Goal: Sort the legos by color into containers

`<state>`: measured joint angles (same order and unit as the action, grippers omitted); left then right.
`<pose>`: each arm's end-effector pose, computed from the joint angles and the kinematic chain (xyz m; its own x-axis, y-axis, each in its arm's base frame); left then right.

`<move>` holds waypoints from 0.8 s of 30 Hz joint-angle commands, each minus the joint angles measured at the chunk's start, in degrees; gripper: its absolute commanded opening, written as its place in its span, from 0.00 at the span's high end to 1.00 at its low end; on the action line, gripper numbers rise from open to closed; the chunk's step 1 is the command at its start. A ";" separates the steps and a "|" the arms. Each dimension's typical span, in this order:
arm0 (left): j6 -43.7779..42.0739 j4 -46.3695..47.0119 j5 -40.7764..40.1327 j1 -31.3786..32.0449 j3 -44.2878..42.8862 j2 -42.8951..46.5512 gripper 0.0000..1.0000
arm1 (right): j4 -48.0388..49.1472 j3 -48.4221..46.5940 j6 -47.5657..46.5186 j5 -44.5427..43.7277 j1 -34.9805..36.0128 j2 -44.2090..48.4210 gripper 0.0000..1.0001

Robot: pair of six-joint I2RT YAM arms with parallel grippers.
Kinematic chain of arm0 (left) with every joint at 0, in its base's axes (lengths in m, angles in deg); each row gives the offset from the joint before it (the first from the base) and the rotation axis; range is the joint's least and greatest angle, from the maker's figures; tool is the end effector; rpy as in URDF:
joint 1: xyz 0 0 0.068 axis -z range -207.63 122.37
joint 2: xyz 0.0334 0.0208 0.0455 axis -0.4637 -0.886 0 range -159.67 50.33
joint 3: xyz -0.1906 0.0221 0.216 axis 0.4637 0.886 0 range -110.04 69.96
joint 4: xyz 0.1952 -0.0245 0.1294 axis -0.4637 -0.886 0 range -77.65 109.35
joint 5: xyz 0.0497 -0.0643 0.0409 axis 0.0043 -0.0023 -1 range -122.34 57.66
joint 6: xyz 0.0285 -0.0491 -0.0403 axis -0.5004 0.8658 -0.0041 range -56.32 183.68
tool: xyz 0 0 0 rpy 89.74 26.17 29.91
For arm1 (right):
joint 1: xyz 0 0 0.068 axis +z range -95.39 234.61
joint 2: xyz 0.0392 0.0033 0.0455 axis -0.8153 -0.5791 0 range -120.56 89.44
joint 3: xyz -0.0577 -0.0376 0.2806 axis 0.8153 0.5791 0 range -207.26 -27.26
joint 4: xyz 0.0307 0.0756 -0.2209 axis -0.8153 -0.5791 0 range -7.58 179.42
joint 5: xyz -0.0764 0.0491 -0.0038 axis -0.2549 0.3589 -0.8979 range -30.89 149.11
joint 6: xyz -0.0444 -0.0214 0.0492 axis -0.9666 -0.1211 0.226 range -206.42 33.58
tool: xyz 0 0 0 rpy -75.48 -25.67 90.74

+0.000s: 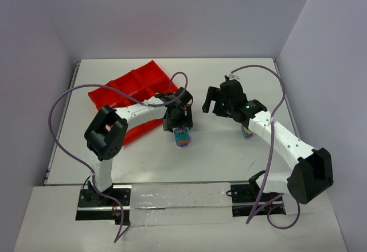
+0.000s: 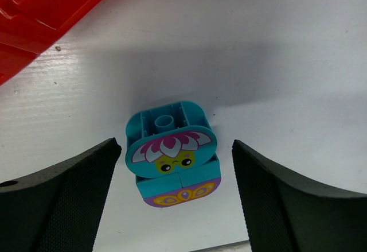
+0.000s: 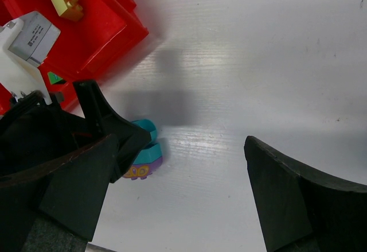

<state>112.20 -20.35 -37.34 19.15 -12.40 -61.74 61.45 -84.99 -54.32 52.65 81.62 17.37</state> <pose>0.2704 -0.2805 0.1959 -0.9528 -0.0760 -0.2939 -0.0134 0.9777 -0.2095 0.2302 0.1102 0.2972 -0.7084 0.2315 -0.6668 -0.0008 0.9444 0.3288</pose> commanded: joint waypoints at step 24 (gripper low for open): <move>3.46 -13.37 -7.36 2.11 -10.29 -5.82 0.06 | 1.33 -1.15 -0.56 0.67 -0.29 0.87 0.02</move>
<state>113.30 -29.23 -42.98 20.41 -18.44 -66.76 61.50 -84.99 -54.39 53.69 81.60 17.37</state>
